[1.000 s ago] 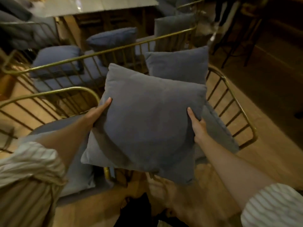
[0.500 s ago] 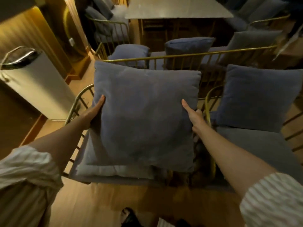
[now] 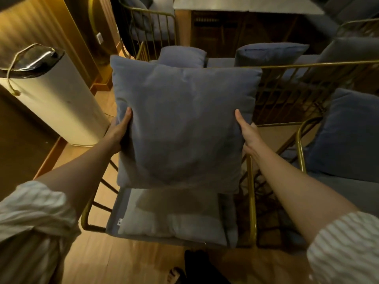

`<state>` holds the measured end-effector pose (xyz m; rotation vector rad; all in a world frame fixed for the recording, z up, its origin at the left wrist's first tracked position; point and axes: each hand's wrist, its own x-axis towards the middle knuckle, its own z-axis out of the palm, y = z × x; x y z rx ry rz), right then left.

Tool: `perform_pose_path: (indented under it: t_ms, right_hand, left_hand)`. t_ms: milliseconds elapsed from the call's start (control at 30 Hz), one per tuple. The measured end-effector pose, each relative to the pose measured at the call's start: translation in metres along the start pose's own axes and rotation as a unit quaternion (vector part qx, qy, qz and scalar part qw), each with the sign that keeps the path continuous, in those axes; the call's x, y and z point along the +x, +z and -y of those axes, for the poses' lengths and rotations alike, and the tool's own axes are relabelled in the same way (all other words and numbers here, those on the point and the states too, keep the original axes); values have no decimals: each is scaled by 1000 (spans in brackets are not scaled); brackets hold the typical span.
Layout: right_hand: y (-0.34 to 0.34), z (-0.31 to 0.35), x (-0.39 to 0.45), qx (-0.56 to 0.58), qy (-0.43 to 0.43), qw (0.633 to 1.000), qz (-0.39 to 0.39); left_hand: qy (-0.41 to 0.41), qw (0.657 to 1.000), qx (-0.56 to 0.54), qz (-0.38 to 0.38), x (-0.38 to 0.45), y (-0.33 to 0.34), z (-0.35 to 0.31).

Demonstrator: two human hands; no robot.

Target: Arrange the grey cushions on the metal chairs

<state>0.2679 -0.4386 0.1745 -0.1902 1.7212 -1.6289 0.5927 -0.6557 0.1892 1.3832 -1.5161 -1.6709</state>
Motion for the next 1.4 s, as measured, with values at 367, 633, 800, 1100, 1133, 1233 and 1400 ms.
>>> perform_pose_path:
  t_ms: [367, 633, 800, 1100, 1133, 1233, 1400]
  right_hand:
    - [71, 23, 107, 39, -10, 999, -25]
    - [65, -38, 201, 81, 62, 994, -29]
    - [71, -50, 233, 109, 68, 990, -55]
    - [81, -56, 245, 9, 32, 997, -68]
    - [78, -64, 246, -12, 36, 997, -61]
    - [78, -65, 236, -61, 50, 996, -39]
    - [77, -65, 220, -72, 61, 993, -69]
  left_hand:
    - [-32, 998, -49, -7, 144, 13, -18]
    - [-58, 994, -92, 6, 221, 54, 26]
    - [-39, 996, -81, -24, 255, 74, 40]
    - [-26, 998, -36, -51, 268, 63, 53]
    - [-39, 998, -29, -44, 266, 61, 60]
    - [-69, 997, 3, -43, 260, 58, 77]
    - [-40, 995, 14, -92, 216, 78, 56]
